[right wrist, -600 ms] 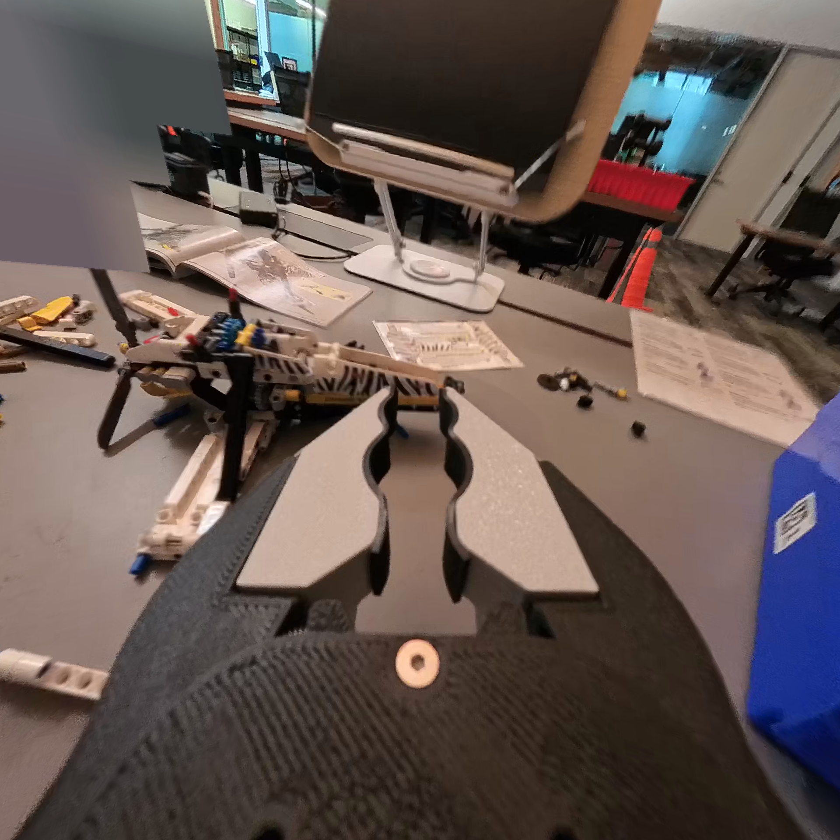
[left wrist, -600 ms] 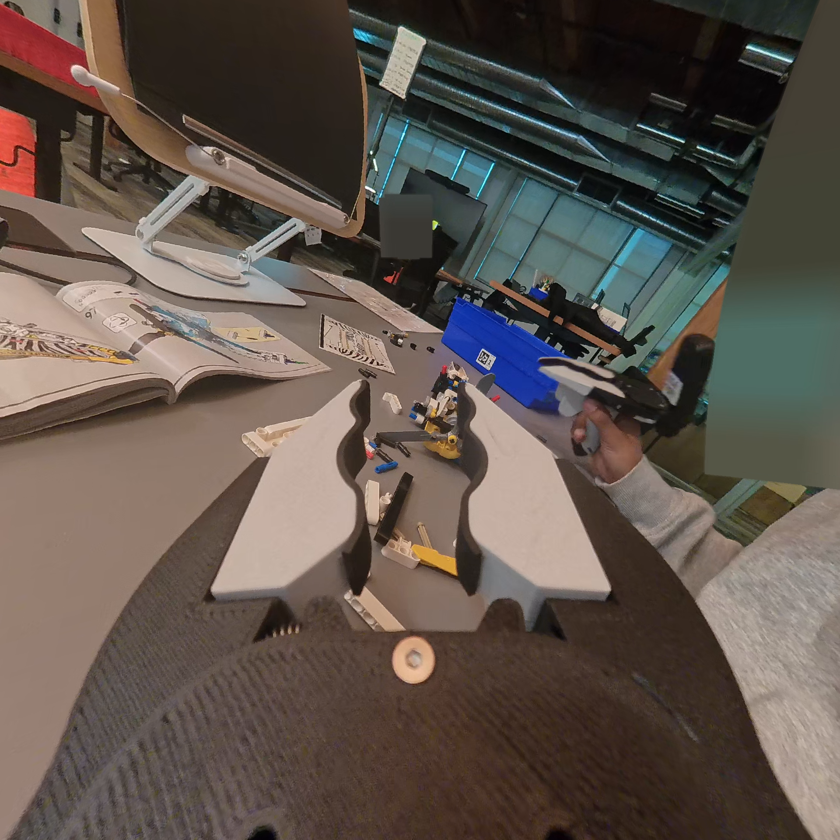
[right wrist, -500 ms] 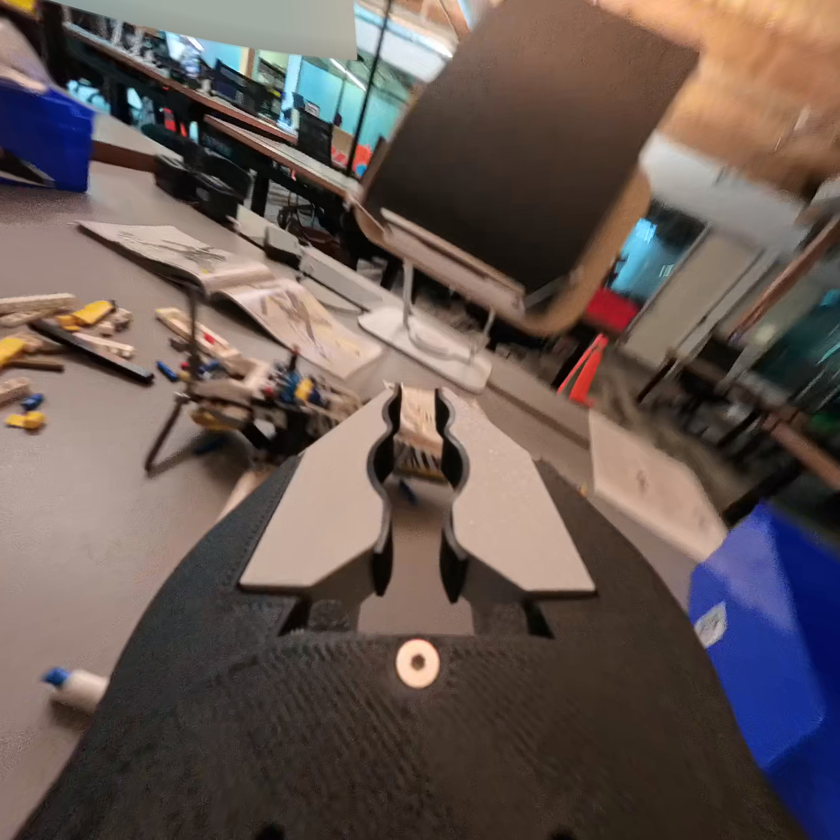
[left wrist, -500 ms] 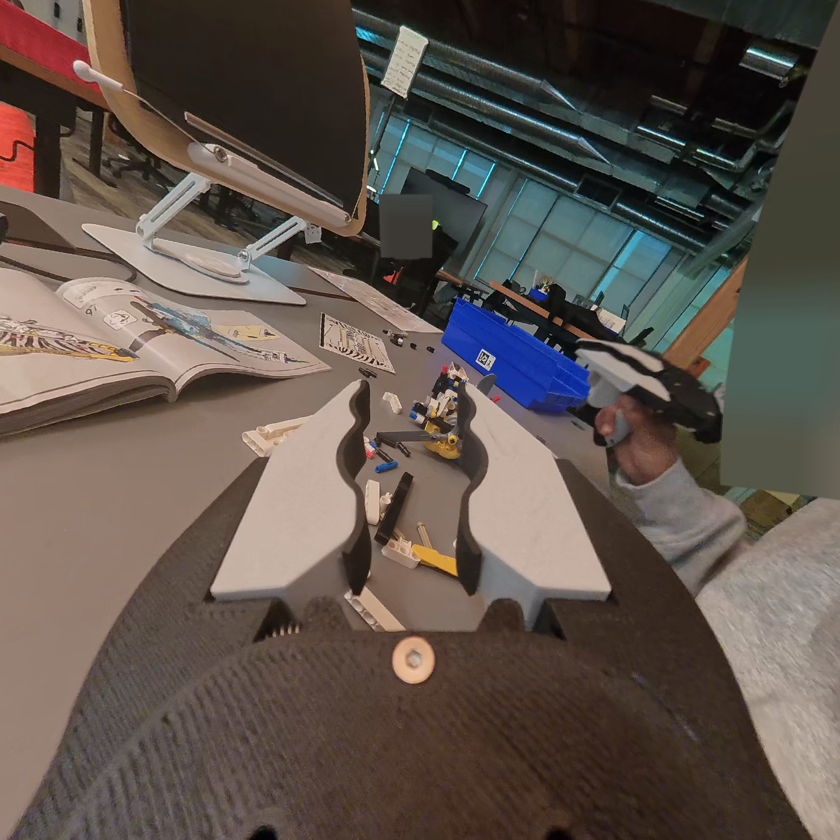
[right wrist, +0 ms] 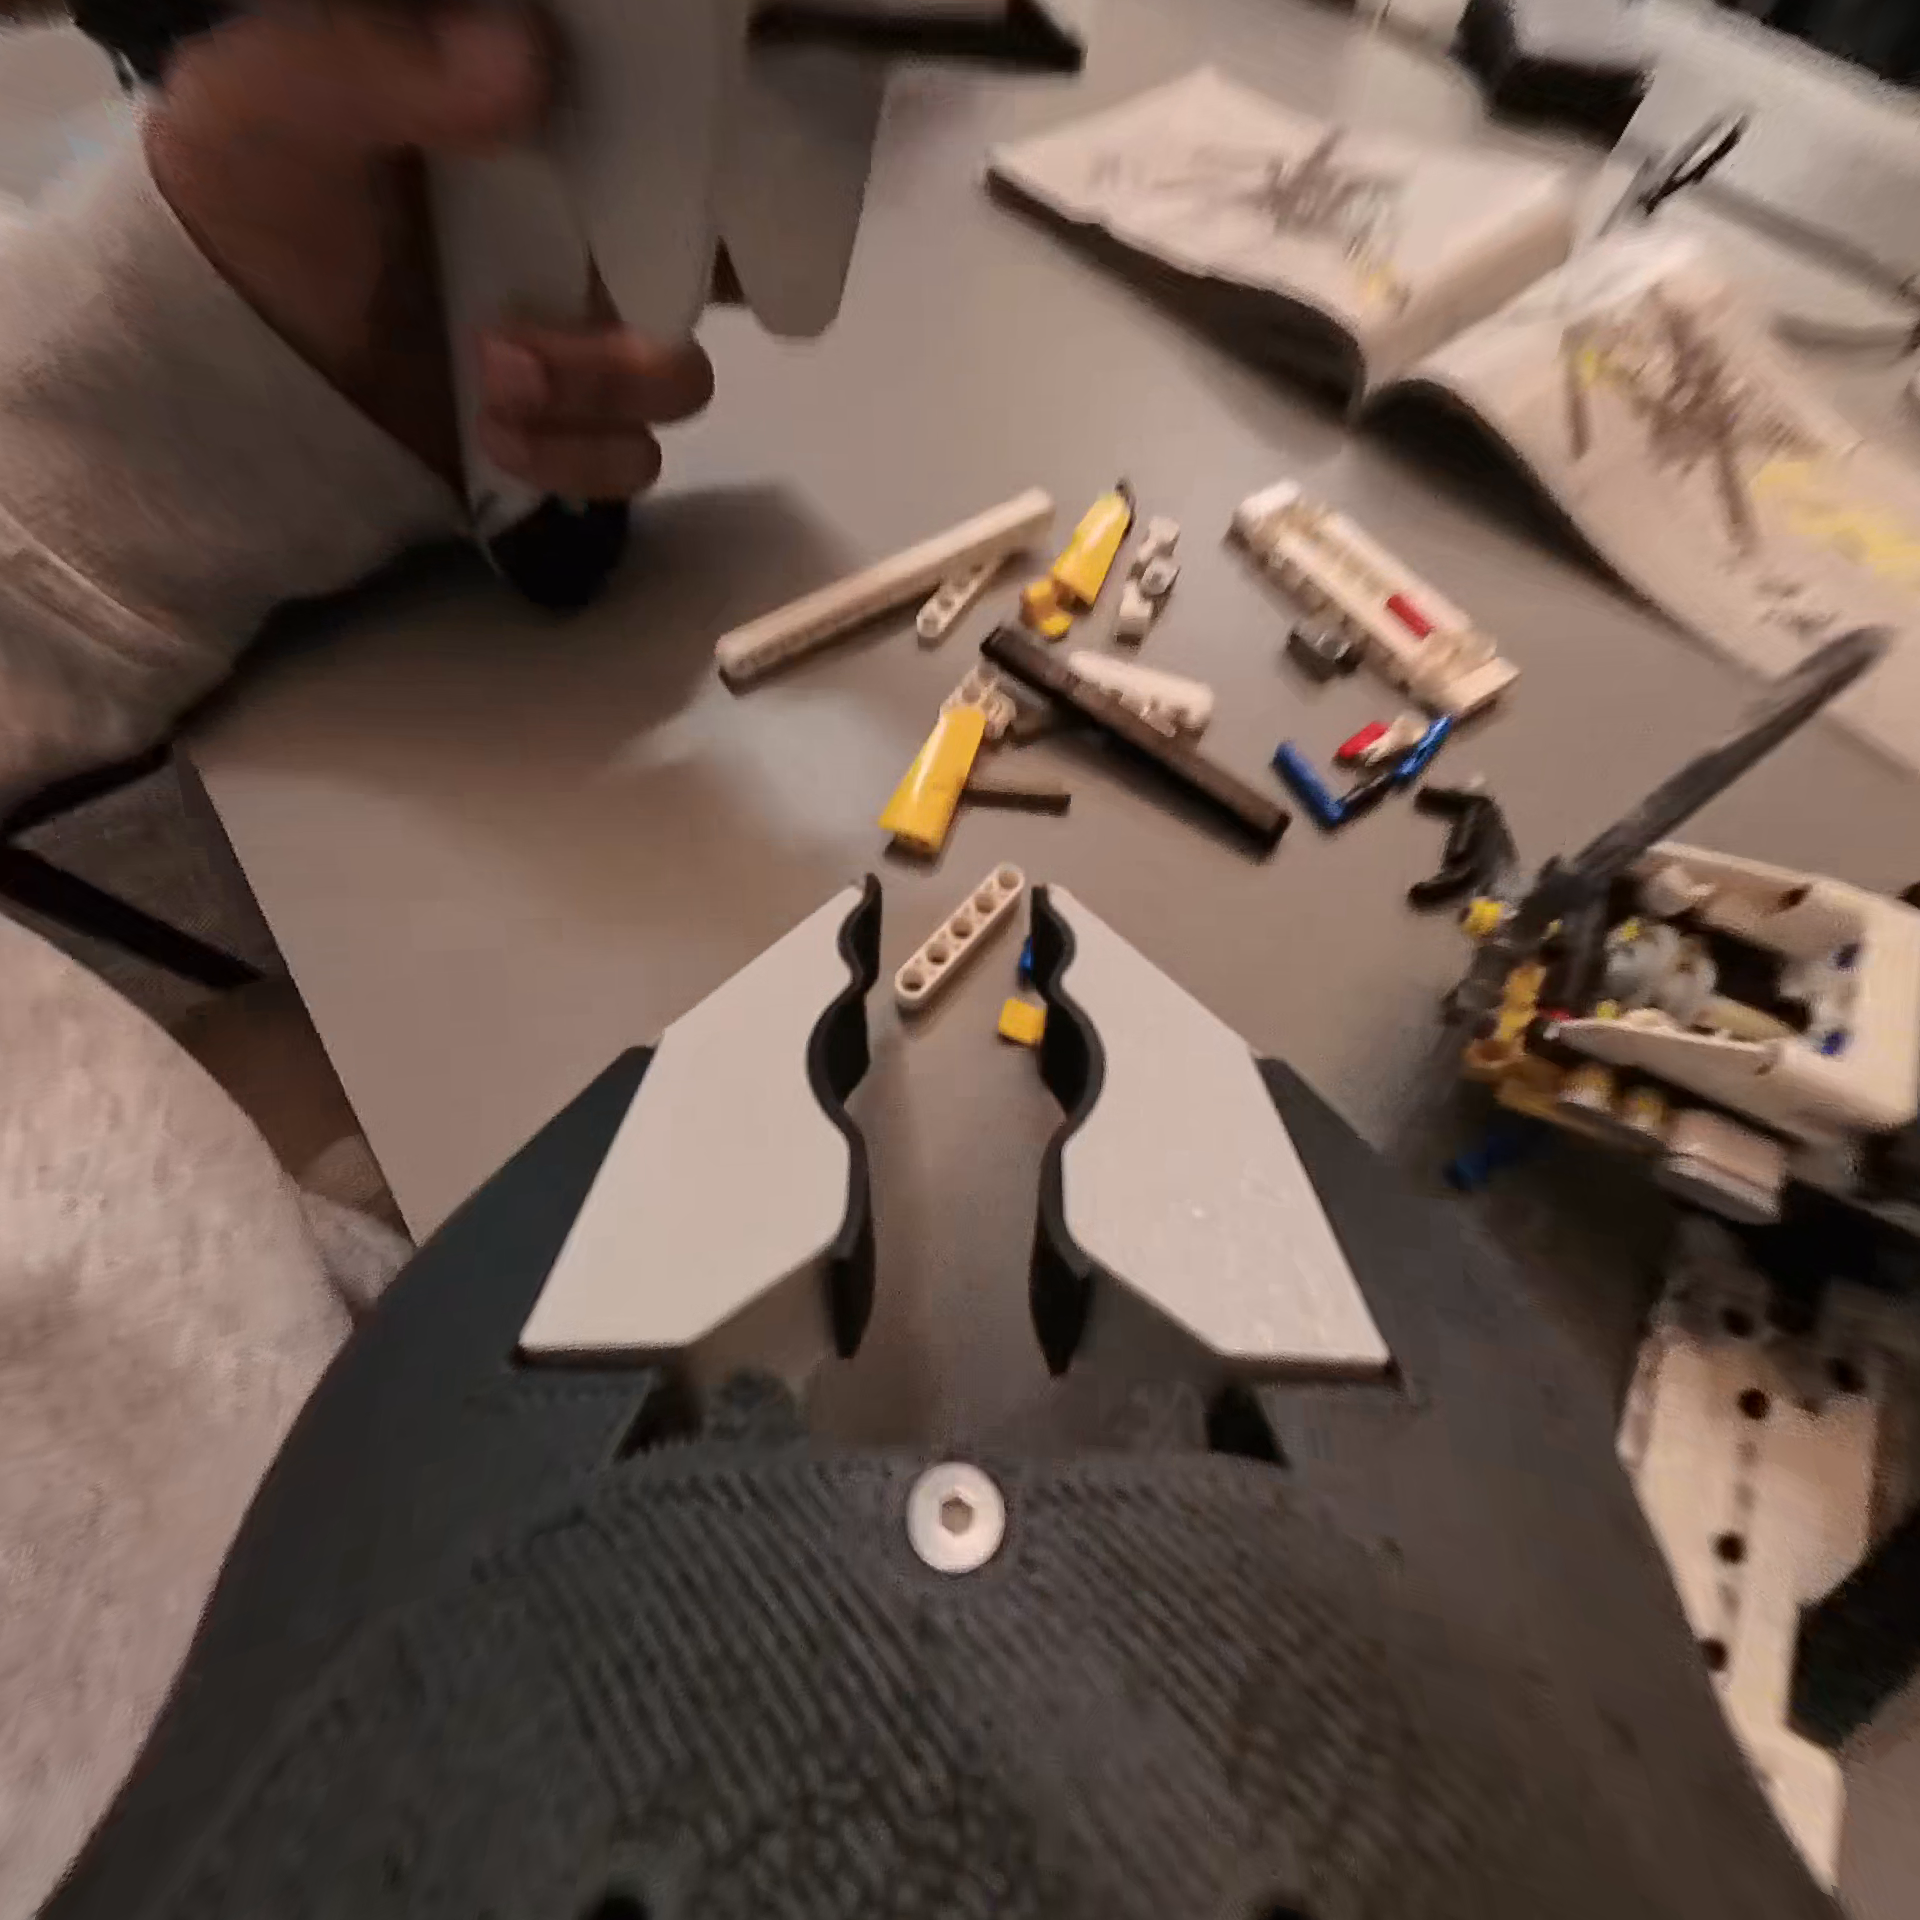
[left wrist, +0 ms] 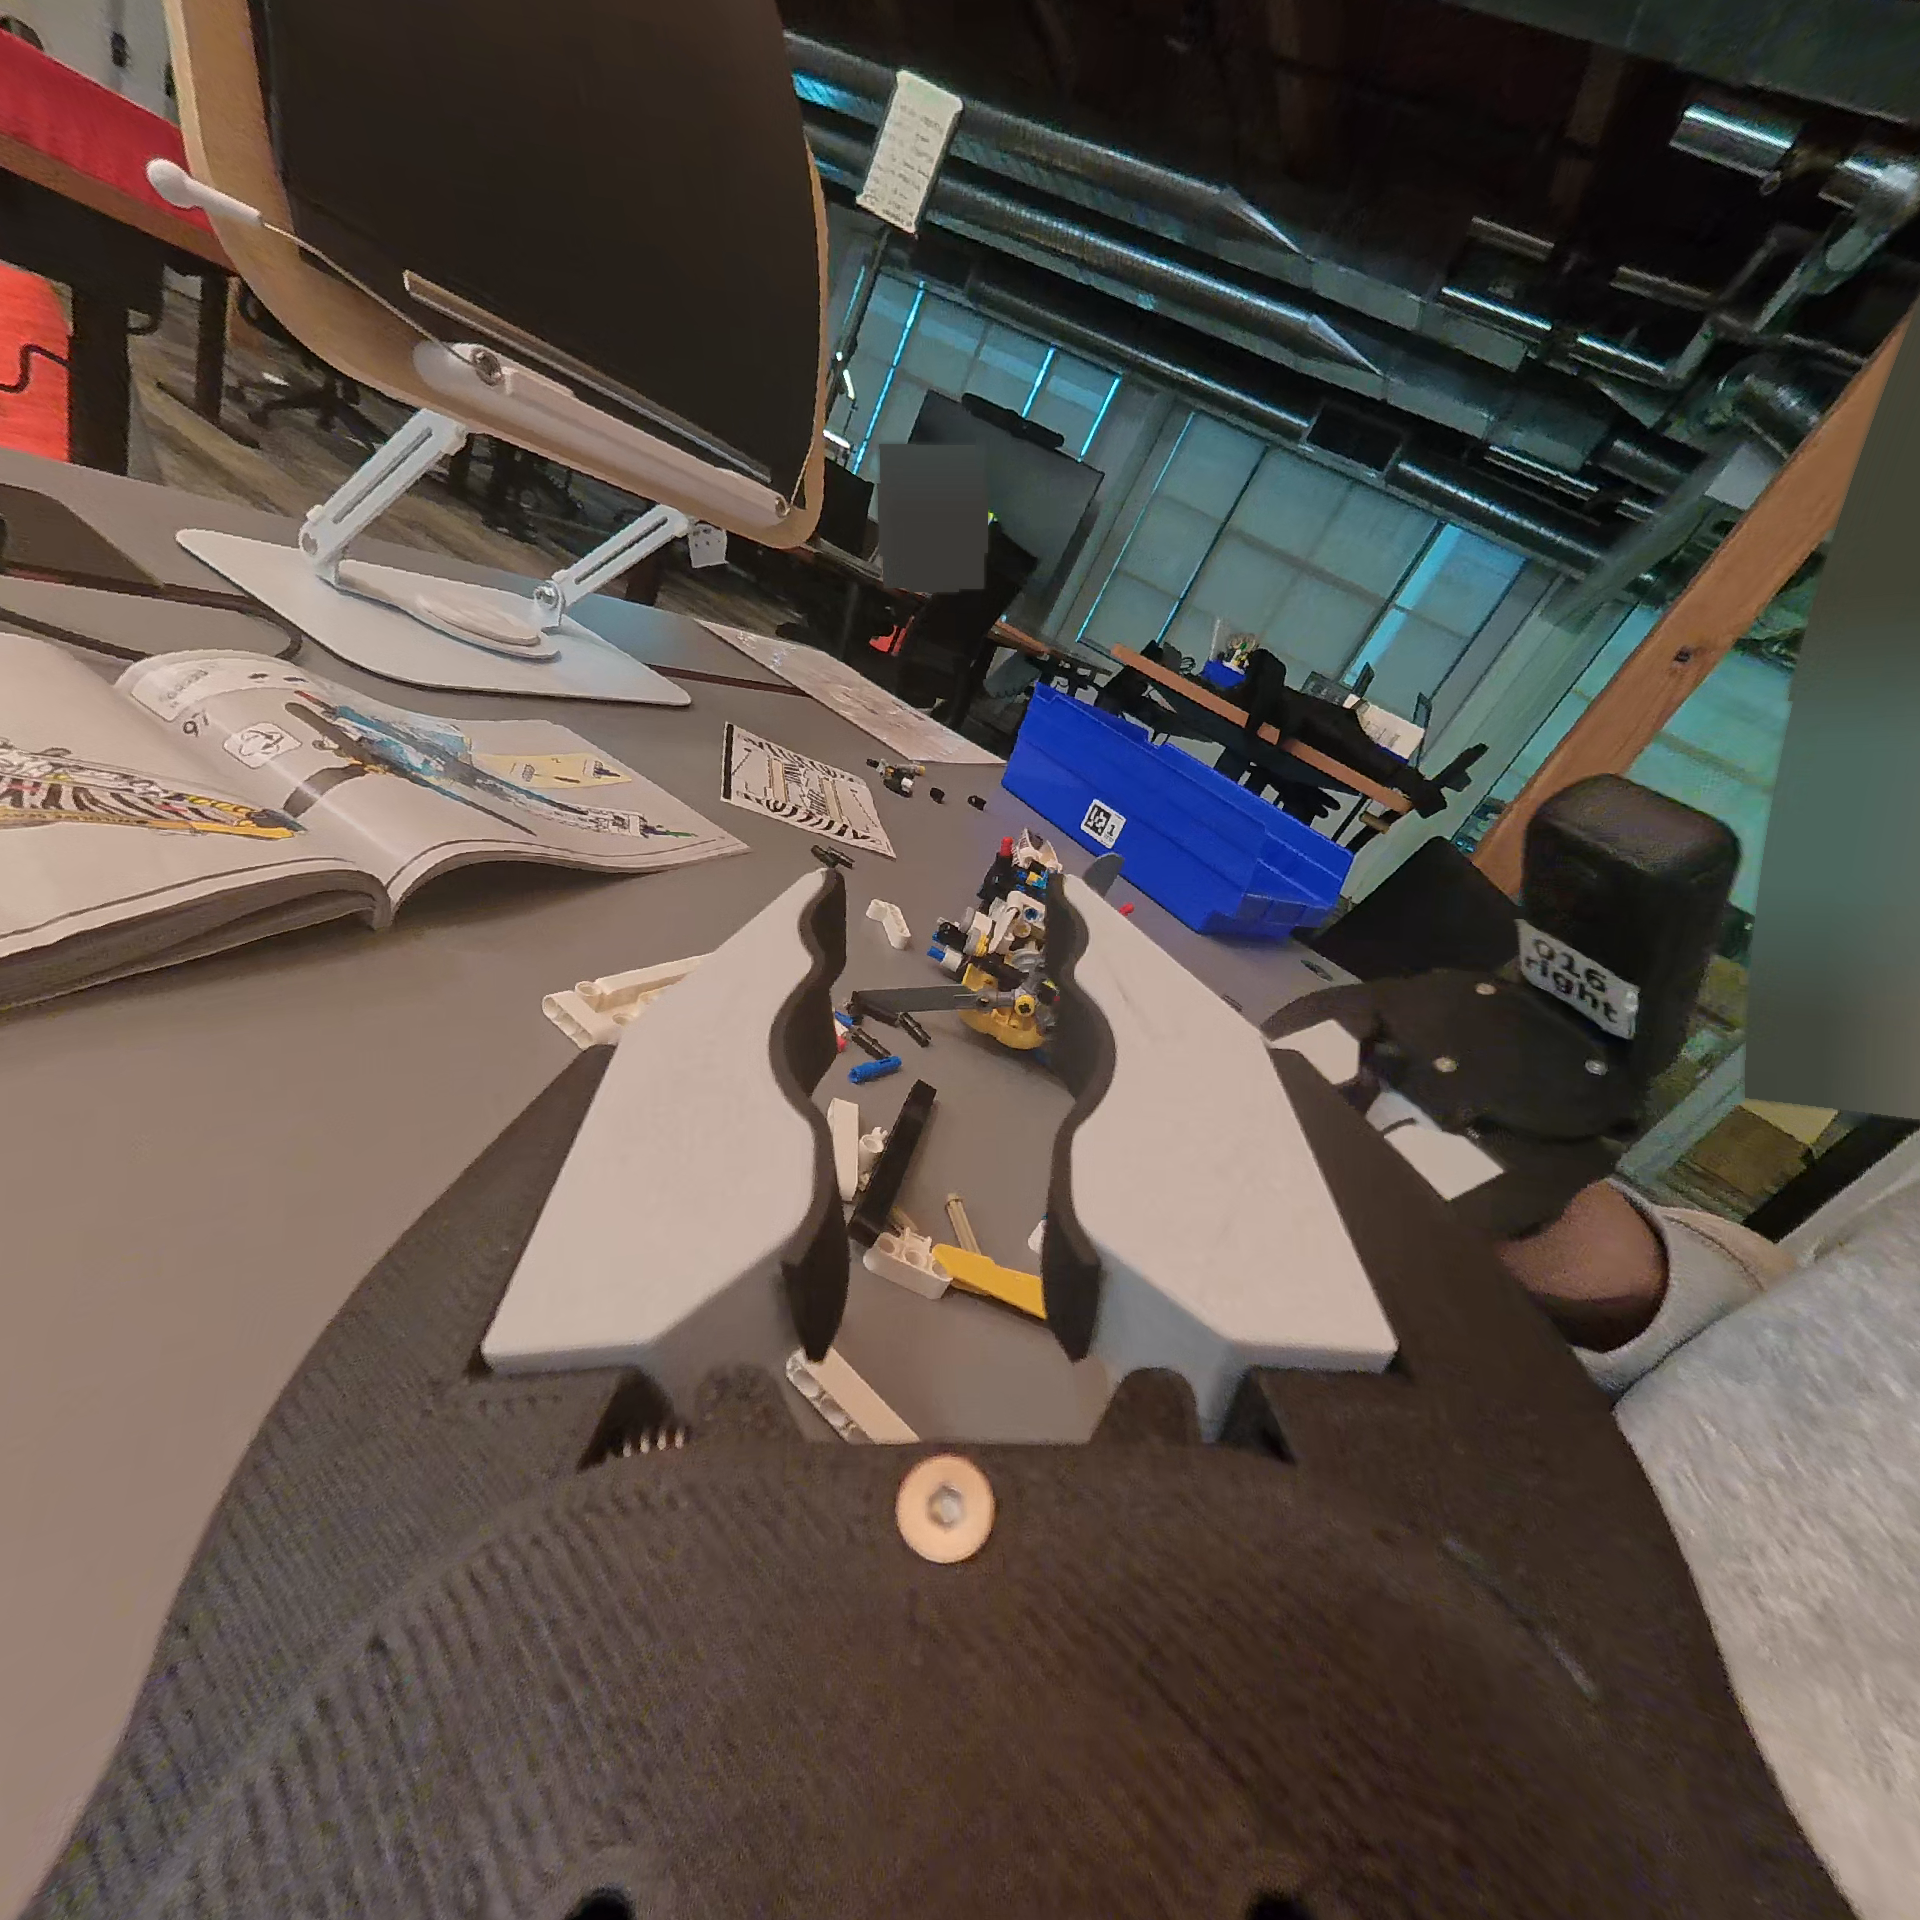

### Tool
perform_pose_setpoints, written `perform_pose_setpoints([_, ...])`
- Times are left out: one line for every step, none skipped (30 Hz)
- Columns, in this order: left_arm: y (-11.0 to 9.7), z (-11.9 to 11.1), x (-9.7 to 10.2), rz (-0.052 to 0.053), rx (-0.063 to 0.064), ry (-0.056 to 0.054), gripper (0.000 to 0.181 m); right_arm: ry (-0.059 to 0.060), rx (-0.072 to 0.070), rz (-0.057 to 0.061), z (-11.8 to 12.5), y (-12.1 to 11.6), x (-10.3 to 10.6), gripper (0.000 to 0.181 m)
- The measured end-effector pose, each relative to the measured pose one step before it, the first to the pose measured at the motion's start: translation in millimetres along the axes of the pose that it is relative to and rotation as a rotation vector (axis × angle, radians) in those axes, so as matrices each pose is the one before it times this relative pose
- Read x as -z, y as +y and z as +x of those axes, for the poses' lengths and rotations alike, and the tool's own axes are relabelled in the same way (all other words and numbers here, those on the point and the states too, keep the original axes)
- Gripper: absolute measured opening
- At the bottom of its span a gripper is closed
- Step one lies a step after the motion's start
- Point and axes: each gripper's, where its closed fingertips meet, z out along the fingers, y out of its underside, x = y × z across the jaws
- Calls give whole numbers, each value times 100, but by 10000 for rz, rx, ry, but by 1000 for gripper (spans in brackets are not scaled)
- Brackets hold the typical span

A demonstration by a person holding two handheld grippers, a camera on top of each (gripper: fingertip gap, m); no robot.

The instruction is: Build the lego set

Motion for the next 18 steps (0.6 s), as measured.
perform_pose_setpoints([-28,14,27,18,5,5,35,-149,-226,-261,-141,337,-234,30])
perform_pose_setpoints([-16,-5,19,16,4,-5,35,-191,-228,-154,-187,203,-158,31])
perform_pose_setpoints([-2,-6,-1,5,8,1,36,-177,-205,-133,-181,174,-125,31])
perform_pose_setpoints([9,10,-3,-9,9,10,36,-148,-129,-143,-149,208,-121,31])
perform_pose_setpoints([27,9,-10,-12,9,7,36,-85,-63,-158,-85,221,-139,32])
perform_pose_setpoints([3,-4,-6,-5,4,2,36,-39,-17,-159,-50,214,-135,32])
perform_pose_setpoints([7,-19,-7,-1,7,-7,36,-33,22,-142,-81,190,-138,32])
perform_pose_setpoints([-3,-13,1,2,12,1,36,-6,47,-86,-62,113,-99,31])
perform_pose_setpoints([-15,-16,9,4,13,-6,36,26,55,-28,-20,24,-40,30])
perform_pose_setpoints([8,-16,-14,-5,14,-1,36,19,45,-8,-24,11,-4,30])
perform_pose_setpoints([11,-14,-2,-8,10,2,36,-14,32,-5,-51,11,3,29])
perform_pose_setpoints([-1,-11,-8,-2,7,-5,36,-44,26,-6,-87,14,6,28])
perform_pose_setpoints([7,-11,3,-2,7,-2,36,-63,22,-5,-111,29,9,27])
perform_pose_setpoints([-2,-7,-8,-2,8,-1,36,-79,20,-7,-142,37,31,26])
perform_pose_setpoints([1,-19,3,-1,10,-3,36,-91,21,-11,-149,43,36,24])
perform_pose_setpoints([10,-7,-6,-3,11,0,36,-128,36,-14,-224,63,37,21])
perform_pose_setpoints([-6,-10,-7,-2,8,2,36,-177,60,-22,-299,77,42,18])
perform_pose_setpoints([5,-9,2,-1,6,0,36,-160,57,-25,-272,89,52,16])
